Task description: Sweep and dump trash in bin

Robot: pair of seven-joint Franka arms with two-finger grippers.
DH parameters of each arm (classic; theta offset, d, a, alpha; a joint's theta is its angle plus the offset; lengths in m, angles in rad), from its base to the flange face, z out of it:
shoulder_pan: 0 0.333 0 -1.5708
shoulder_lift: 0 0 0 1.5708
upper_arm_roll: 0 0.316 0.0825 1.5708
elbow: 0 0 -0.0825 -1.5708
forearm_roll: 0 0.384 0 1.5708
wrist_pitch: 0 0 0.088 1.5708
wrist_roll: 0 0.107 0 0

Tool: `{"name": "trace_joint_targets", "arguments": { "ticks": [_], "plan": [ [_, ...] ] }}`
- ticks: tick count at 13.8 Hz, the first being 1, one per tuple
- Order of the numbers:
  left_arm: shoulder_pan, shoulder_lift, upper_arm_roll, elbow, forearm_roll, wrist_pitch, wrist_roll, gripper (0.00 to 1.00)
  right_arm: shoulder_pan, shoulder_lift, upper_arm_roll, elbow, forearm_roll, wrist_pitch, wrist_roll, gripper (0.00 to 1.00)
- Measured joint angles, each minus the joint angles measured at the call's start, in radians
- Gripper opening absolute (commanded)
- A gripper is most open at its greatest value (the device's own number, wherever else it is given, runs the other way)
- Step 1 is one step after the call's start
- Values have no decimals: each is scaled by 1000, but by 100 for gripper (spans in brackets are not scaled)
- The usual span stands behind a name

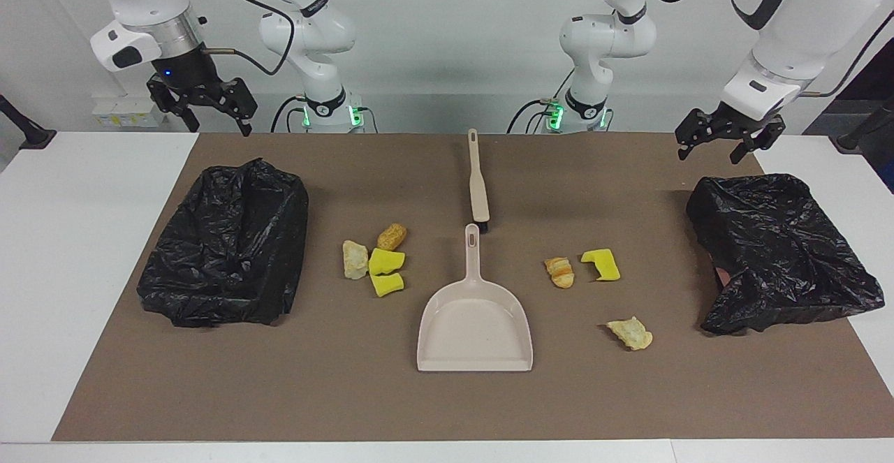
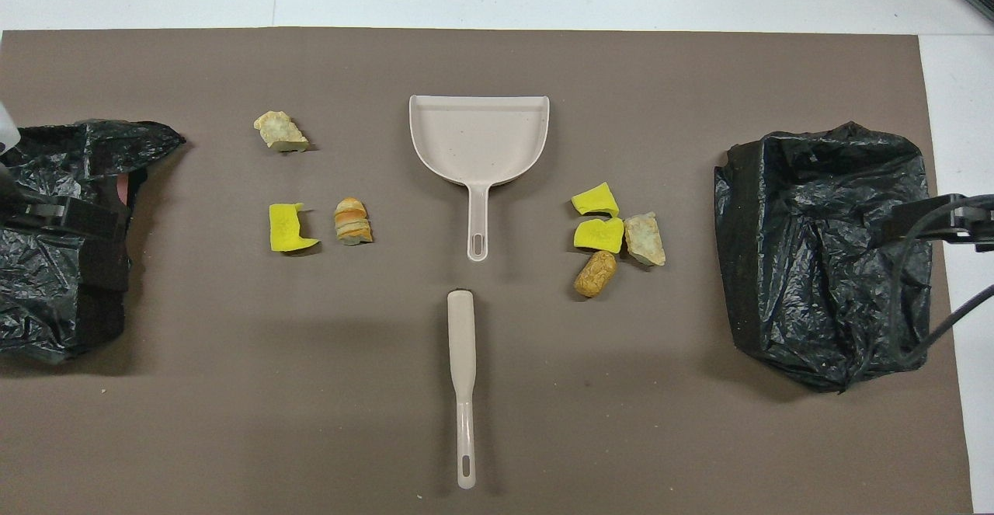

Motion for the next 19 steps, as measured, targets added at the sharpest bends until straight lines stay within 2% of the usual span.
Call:
{"name": "trace_joint_targets", "arguments": {
  "ticks": [5, 19],
  "plan": [
    [-108, 0, -6, -95, -35, 103, -98, 100, 0, -1, 1, -1, -1, 0, 0, 100],
    [-526, 2, -12, -379, -39, 357, -579, 100, 2, -3, 2, -5, -1, 0, 0, 100]
  ]
}}
